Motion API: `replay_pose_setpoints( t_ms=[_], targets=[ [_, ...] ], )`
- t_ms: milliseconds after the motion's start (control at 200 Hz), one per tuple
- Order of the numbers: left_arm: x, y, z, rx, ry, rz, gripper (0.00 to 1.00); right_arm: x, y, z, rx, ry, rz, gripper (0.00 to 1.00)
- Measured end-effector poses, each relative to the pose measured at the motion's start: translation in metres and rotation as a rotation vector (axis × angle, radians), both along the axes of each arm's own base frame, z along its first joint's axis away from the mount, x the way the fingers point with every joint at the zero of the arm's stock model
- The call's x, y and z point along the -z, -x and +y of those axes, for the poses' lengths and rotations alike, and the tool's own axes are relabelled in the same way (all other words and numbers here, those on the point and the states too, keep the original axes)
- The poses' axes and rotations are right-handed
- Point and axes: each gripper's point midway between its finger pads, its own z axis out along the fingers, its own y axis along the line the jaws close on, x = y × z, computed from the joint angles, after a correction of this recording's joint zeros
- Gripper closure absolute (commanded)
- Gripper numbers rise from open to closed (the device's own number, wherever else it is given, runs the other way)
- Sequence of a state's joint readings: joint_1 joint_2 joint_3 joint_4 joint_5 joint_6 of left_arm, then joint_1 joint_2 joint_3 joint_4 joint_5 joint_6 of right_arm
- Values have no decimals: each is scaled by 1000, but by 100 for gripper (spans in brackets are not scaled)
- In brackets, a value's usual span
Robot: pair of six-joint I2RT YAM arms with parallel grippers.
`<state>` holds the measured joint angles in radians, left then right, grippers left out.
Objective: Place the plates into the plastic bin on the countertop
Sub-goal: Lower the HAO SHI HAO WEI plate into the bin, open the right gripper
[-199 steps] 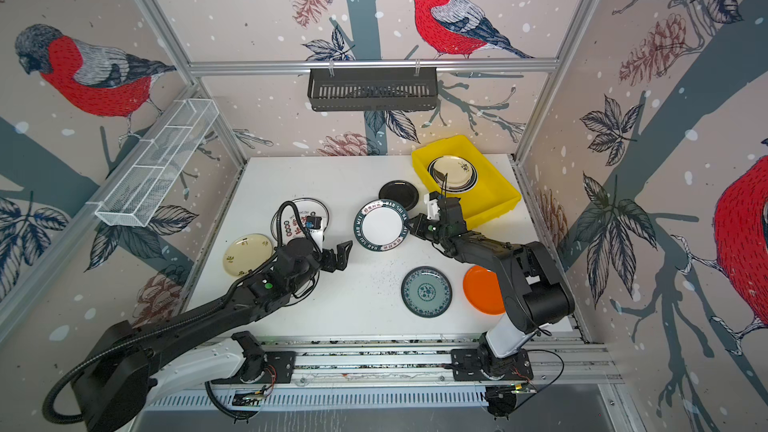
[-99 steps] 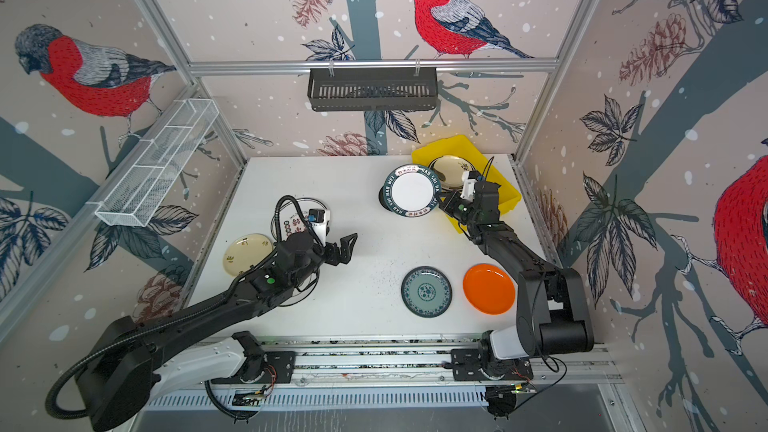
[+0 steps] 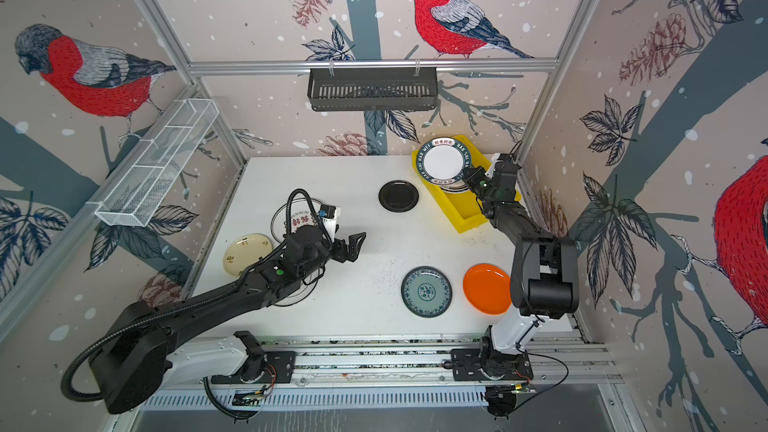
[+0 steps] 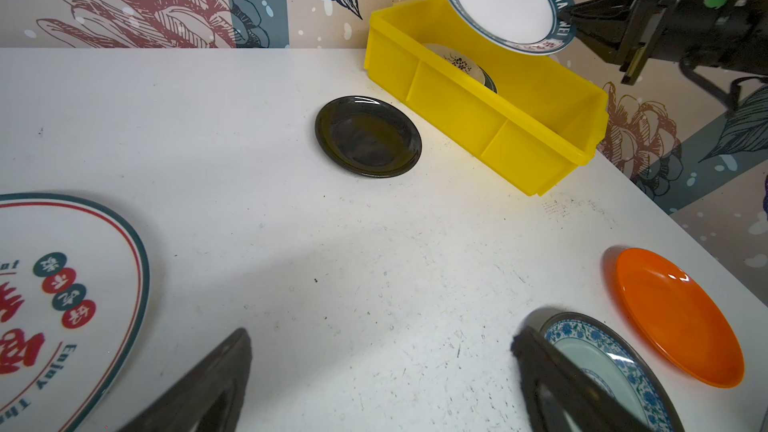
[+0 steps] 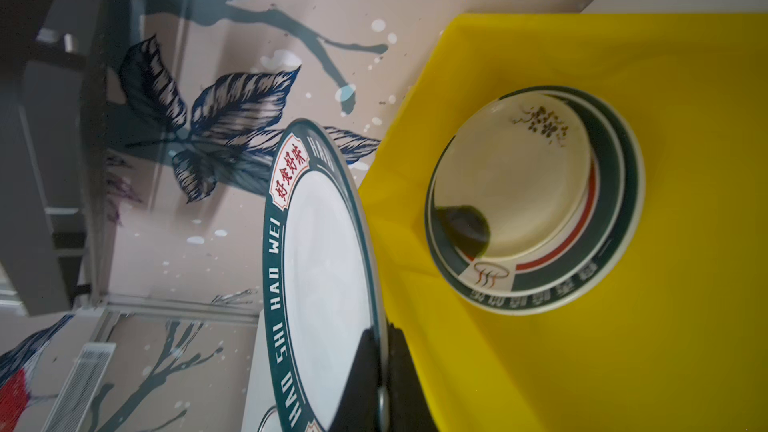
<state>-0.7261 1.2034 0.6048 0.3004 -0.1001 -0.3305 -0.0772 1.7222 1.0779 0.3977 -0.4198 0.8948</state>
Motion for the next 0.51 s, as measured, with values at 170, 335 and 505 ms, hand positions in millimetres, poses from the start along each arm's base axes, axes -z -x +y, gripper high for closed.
replay_pose_setpoints(
  t_ms=[170,335,505],
  targets=[
    [-5,0,1,2,-2,-14,2,13,-36,-17,71,4,21,100],
    [-2,0,2,-3,-15,-9,2,17,-65,-26,122,26,25,100],
    [-5,-3,3,-15,-20,-12,2,37,-81,-39,179,63,70,100]
  ],
)
